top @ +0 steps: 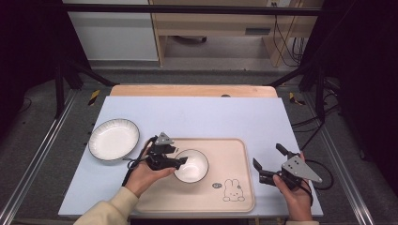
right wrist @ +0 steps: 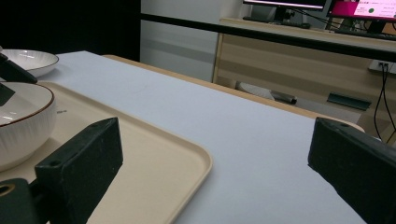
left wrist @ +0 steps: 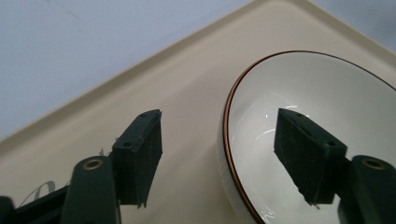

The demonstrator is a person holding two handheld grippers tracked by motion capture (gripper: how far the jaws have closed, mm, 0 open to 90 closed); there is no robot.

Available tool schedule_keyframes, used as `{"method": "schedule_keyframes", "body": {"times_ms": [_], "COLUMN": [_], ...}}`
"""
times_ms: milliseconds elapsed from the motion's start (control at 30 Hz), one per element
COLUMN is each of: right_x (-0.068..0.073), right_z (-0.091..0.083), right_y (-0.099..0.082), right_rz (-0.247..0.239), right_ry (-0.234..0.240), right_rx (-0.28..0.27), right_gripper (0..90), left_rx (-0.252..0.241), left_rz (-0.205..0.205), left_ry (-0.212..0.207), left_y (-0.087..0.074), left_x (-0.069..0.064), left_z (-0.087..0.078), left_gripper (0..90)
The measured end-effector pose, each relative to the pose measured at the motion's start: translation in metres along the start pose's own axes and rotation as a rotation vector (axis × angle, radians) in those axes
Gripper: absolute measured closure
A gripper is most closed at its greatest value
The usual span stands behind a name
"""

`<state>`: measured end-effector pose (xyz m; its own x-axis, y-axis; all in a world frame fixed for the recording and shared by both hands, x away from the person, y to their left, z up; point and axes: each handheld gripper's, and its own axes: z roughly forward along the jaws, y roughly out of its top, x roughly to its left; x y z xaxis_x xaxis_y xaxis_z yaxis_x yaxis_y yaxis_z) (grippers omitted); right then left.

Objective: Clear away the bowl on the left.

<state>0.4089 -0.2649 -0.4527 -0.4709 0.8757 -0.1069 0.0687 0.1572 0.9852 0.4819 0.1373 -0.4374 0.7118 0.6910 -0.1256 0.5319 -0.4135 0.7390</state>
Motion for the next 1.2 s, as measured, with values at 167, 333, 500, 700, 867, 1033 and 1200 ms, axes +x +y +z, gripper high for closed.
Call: {"method": "schedule_keyframes", "body": {"times_ms": [167,333,500,700,867,1033,1200], "right_x": [0.000,0.000,0.000,0.000,0.000,0.000,0.000], "right_z": [0.000,0.000,0.000,0.000,0.000,0.000,0.000], "right_y": [0.000,0.000,0.000,0.000,0.000,0.000,0.000], "right_rz": [-0.002,-0.001,-0.002,-0.002,-0.001,-0.001,-0.002], "right_ry": [0.002,0.001,0.002,0.001,0.001,0.002,0.001], "right_rx": [0.001,0.003,0.003,0.001,0.002,0.002,0.001], "right_gripper": [3.3,3.3,3.3,3.3,3.3,3.2,3.3], "left_rx": [-0.038,-0.075,-0.112,-0.159,-0.197,-0.231,-0.263], "left_rz": [0.013,0.028,0.084,0.118,0.126,0.137,0.152], "left_ry": [-0.012,-0.015,-0.024,-0.028,-0.008,-0.008,-0.021], "left_y": [0.001,0.001,0.002,0.003,0.004,0.004,0.002], "left_x": [-0.001,-0.003,-0.005,-0.009,-0.010,-0.010,-0.008], "left_z": [-0.004,-0.007,-0.009,-0.012,-0.015,-0.019,-0.023], "left_gripper": [26.0,18.8,14.1,12.2,12.0,12.0,12.0]}}
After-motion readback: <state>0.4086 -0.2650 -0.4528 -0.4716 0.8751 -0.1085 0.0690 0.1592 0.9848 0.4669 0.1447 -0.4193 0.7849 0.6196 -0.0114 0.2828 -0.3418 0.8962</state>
